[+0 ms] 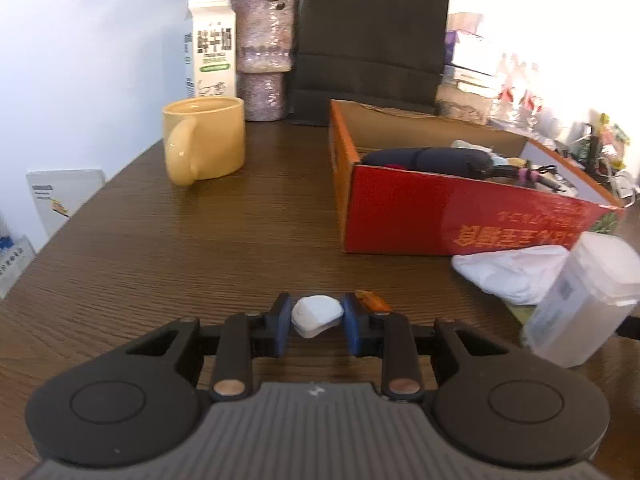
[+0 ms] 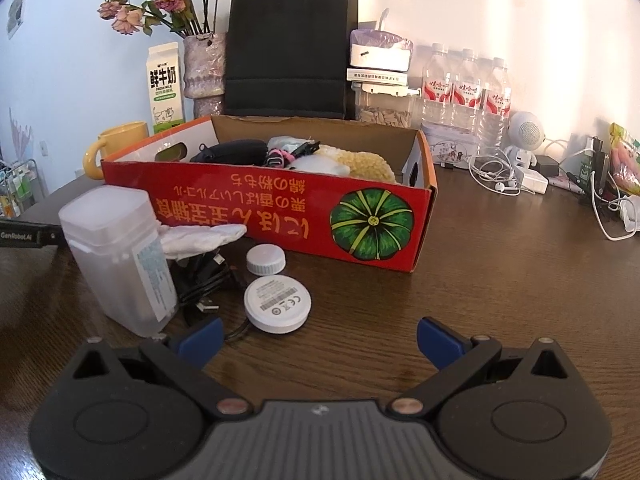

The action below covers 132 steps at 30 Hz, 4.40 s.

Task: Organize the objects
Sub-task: 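Grasp the small white eraser on the table with the left tool, then grasp the clear plastic container with the right tool while the left tool holds the eraser, then carry eraser and clear container over the box and open both tools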

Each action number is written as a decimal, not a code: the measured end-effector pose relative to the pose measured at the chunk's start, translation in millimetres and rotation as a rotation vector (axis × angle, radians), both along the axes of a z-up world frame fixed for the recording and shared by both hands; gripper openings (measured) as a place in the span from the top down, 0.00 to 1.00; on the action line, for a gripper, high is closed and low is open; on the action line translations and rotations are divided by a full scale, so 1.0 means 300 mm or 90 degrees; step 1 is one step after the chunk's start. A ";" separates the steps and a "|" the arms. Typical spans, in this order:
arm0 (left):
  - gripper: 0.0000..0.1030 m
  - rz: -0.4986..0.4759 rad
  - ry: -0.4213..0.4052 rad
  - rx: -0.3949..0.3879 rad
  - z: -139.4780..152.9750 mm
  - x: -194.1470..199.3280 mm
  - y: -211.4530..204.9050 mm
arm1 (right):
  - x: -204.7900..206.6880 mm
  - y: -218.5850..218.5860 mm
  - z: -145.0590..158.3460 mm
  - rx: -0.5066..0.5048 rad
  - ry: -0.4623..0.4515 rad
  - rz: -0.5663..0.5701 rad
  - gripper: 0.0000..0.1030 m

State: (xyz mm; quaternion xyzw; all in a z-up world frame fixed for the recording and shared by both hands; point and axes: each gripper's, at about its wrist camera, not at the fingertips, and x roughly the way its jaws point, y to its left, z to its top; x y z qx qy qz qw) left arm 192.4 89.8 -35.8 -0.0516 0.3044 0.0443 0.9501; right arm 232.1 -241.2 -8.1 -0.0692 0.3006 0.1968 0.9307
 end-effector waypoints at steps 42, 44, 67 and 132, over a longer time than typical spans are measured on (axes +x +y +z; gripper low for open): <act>0.73 -0.018 -0.124 -0.026 0.112 -0.245 0.062 | -0.151 0.359 0.042 0.017 -0.042 0.070 0.00; 0.73 -0.018 -0.125 -0.028 0.111 -0.248 0.066 | -0.146 0.373 0.039 0.014 -0.043 0.067 0.00; 0.73 -0.020 -0.116 -0.029 0.106 -0.256 0.060 | -0.098 0.390 0.043 0.051 -0.046 0.036 0.36; 0.42 -0.055 -0.153 -0.015 0.230 0.494 -0.116 | 0.593 0.304 0.243 0.106 -0.061 0.012 0.04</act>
